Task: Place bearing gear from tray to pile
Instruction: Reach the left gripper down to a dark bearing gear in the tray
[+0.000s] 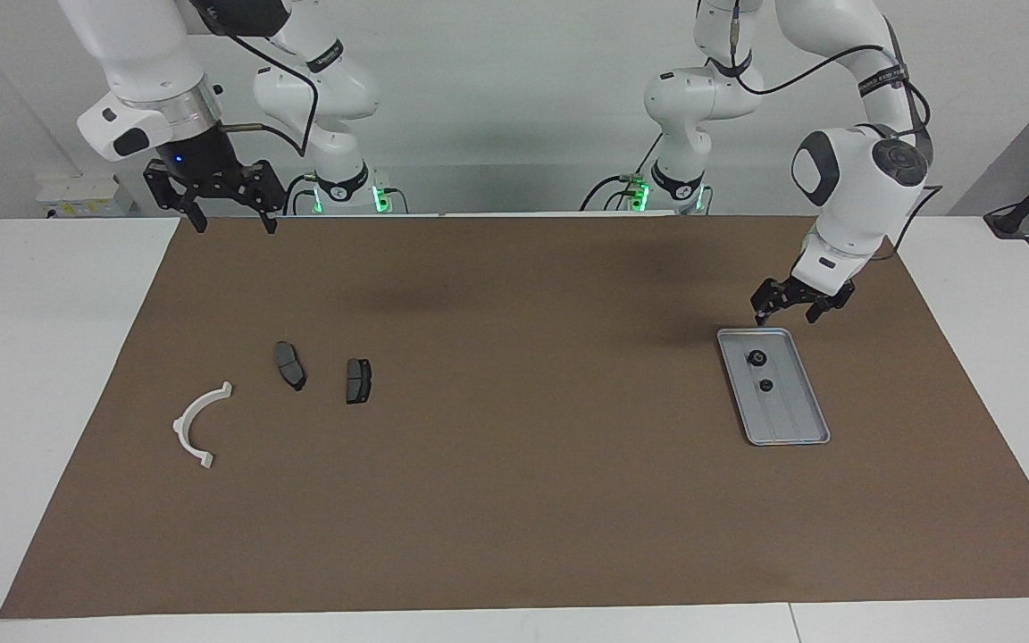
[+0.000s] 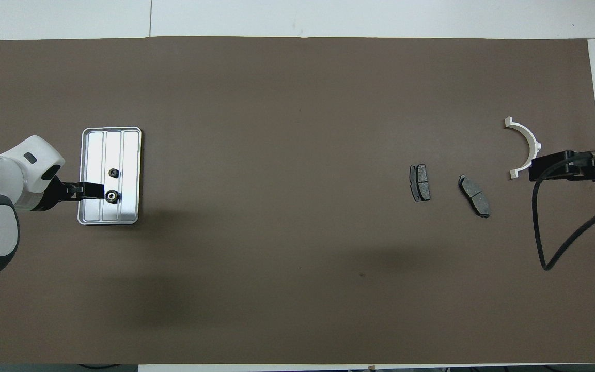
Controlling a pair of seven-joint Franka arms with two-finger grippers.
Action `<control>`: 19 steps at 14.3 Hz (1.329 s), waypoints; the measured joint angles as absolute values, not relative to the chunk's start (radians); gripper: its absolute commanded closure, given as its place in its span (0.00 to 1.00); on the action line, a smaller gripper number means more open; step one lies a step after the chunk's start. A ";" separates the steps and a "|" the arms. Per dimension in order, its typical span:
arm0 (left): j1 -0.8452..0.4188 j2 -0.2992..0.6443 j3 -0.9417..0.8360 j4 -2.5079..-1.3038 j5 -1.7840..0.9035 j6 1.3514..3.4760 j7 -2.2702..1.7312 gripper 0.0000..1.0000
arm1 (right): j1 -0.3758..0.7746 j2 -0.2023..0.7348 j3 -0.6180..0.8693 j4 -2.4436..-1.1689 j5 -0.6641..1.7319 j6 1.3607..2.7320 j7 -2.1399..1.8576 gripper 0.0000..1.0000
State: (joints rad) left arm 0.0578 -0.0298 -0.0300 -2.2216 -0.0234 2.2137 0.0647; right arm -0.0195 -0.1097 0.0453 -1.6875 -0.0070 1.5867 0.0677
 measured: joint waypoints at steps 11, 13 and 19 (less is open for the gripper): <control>0.037 0.096 -0.048 -2.231 -0.023 2.310 0.078 0.01 | -0.020 -0.110 0.045 -1.681 -0.007 1.618 0.068 0.00; 0.036 0.101 -0.048 -2.231 -0.023 2.311 0.084 0.01 | -0.019 -0.110 0.046 -1.678 -0.007 1.621 0.068 0.00; 0.036 0.117 -0.047 -2.232 -0.023 2.321 0.089 0.01 | -0.019 -0.114 0.048 -1.671 -0.007 1.618 0.068 0.00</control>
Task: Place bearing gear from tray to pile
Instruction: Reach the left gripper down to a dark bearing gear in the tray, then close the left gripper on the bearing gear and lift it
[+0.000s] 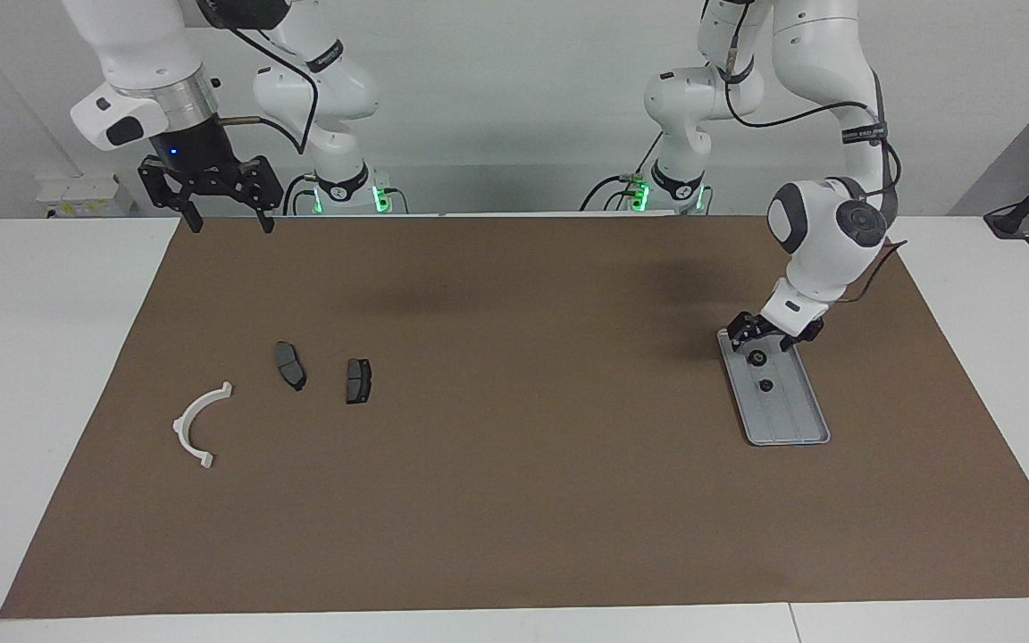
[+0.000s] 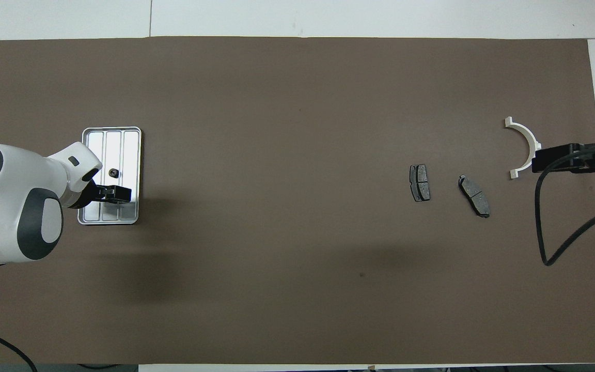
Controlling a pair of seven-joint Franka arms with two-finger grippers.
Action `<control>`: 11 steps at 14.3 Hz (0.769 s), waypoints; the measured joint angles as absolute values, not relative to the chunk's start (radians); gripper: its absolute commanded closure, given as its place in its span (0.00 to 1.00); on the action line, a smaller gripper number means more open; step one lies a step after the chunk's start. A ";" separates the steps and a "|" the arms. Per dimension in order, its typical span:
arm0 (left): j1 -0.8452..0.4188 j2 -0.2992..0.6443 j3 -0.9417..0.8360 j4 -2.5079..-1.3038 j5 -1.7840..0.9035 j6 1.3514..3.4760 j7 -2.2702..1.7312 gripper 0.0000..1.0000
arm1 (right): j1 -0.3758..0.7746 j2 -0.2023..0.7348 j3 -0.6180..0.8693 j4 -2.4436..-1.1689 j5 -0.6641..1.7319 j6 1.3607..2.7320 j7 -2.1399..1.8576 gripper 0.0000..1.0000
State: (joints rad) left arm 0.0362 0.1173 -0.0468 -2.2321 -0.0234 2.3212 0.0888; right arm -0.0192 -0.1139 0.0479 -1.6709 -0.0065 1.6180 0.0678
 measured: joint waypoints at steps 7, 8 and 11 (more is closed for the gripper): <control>0.036 0.122 -0.044 -2.242 -0.023 2.325 0.093 0.01 | -0.021 -0.126 0.039 -1.670 -0.006 1.596 0.068 0.00; 0.037 0.123 -0.043 -2.245 -0.023 2.327 0.093 0.01 | -0.021 -0.126 0.038 -1.670 -0.006 1.596 0.068 0.00; 0.037 0.127 -0.042 -2.255 -0.023 2.342 0.094 0.01 | -0.021 -0.126 0.036 -1.670 -0.006 1.596 0.068 0.00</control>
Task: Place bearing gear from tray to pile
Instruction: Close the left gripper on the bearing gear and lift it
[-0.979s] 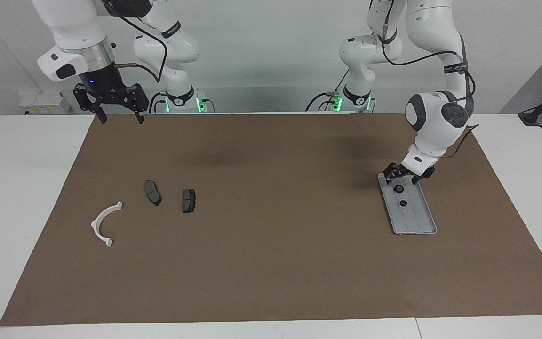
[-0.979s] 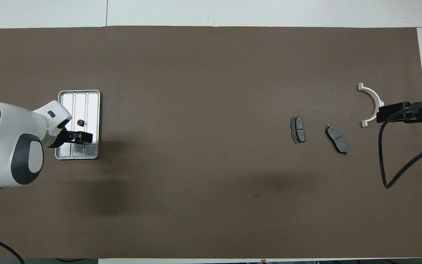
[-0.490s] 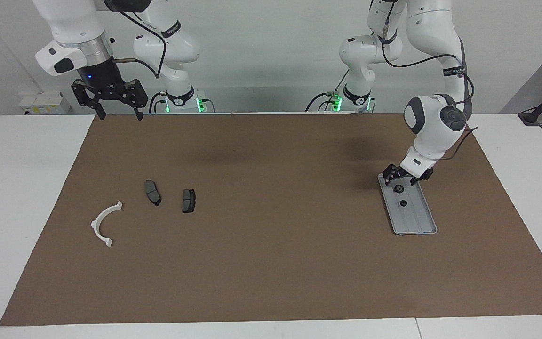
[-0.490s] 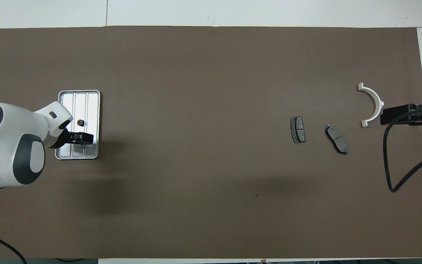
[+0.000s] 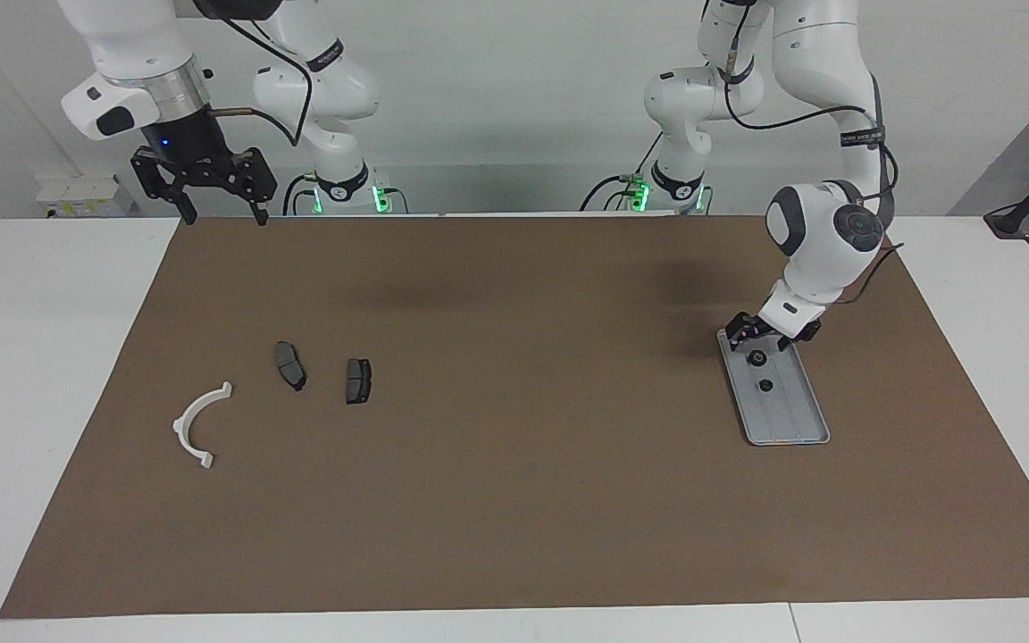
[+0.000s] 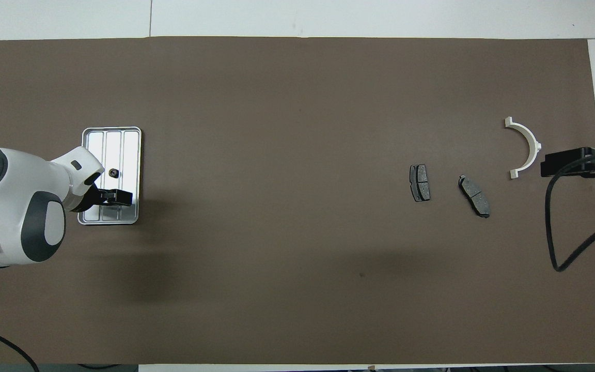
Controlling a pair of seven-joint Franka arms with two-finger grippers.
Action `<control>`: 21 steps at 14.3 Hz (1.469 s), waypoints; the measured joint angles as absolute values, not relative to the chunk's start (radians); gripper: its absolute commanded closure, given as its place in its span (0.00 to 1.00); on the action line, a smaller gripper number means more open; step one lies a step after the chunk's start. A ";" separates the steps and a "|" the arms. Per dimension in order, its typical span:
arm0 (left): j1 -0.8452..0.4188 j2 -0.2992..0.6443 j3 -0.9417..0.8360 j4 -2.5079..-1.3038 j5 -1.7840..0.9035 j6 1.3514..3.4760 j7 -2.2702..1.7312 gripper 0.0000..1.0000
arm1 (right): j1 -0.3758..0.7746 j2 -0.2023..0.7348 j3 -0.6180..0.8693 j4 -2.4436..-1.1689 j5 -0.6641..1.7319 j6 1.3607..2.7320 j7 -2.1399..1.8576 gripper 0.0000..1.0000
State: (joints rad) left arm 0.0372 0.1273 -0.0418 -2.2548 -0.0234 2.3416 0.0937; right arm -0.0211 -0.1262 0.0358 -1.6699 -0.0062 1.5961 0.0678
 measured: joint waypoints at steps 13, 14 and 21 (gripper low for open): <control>0.035 0.130 -0.038 -2.275 -0.016 2.398 0.097 0.93 | -0.021 -0.129 0.033 -1.670 -0.006 1.593 0.068 0.00; 0.035 0.131 -0.039 -2.275 -0.016 2.398 0.097 0.94 | -0.021 -0.129 0.034 -1.670 -0.006 1.593 0.068 0.00; 0.021 0.135 -0.049 -2.134 -0.017 2.273 0.092 0.94 | -0.021 -0.130 0.034 -1.671 -0.006 1.593 0.068 0.00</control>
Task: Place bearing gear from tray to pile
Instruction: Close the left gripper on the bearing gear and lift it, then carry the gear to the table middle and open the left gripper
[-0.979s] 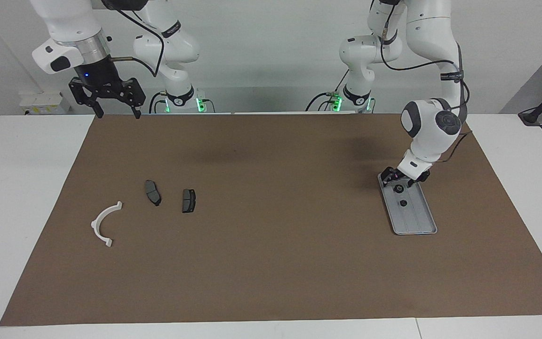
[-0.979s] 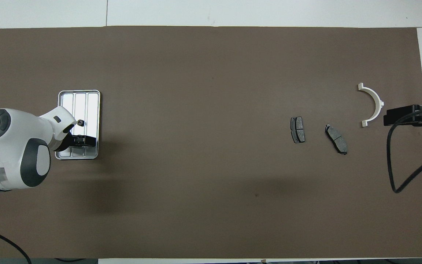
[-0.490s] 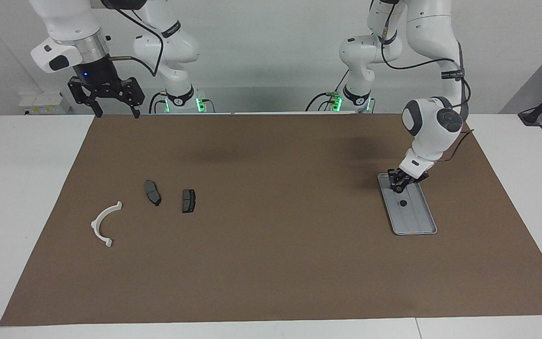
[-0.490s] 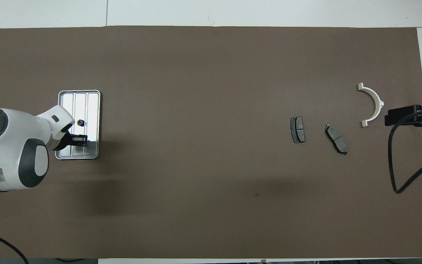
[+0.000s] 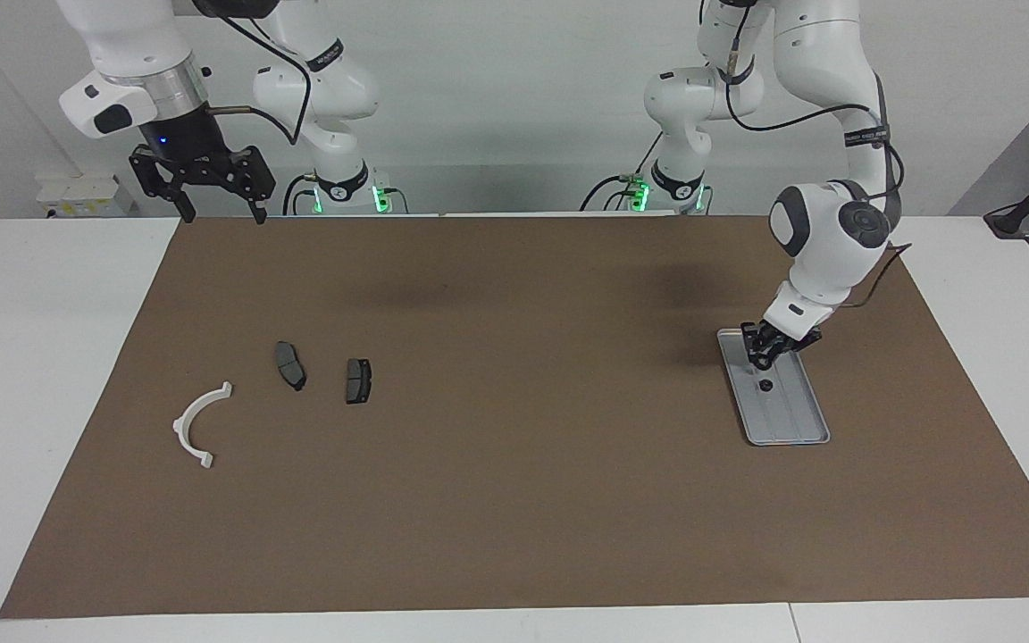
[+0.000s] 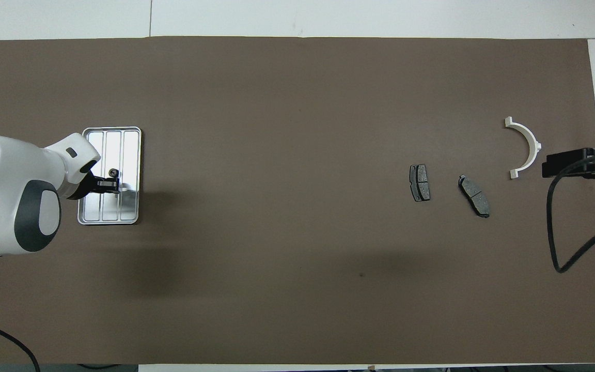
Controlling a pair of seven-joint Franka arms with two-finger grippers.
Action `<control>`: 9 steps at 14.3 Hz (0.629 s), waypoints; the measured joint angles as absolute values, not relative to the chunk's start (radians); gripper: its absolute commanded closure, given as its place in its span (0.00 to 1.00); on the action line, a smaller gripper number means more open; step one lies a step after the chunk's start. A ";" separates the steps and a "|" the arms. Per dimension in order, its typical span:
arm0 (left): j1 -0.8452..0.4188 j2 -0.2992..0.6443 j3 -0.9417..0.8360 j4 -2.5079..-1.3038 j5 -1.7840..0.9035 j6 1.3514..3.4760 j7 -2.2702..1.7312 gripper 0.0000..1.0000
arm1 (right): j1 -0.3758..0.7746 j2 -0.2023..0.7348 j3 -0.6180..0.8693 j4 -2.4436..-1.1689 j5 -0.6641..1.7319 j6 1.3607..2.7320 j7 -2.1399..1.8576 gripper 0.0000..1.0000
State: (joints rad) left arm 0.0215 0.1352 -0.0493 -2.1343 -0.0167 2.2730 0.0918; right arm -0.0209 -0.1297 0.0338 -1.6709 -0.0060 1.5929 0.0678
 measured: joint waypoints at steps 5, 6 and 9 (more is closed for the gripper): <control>-0.202 0.136 -0.056 -2.043 -0.014 2.205 -0.248 0.92 | -0.021 -0.130 0.034 -1.671 -0.006 1.593 0.068 0.00; -0.256 0.139 -0.057 -2.043 -0.013 2.204 -0.323 0.92 | -0.021 -0.130 0.034 -1.671 -0.006 1.593 0.068 0.00; -0.408 0.188 -0.059 -1.997 -0.013 2.204 -0.532 0.92 | -0.021 -0.130 0.034 -1.671 -0.006 1.593 0.066 0.00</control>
State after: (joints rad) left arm -0.4077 0.1878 -0.0587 -1.9970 -0.0126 2.2043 -0.5317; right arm -0.0209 -0.1297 0.0338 -1.6710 -0.0060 1.5929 0.0661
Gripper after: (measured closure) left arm 0.661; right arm 0.000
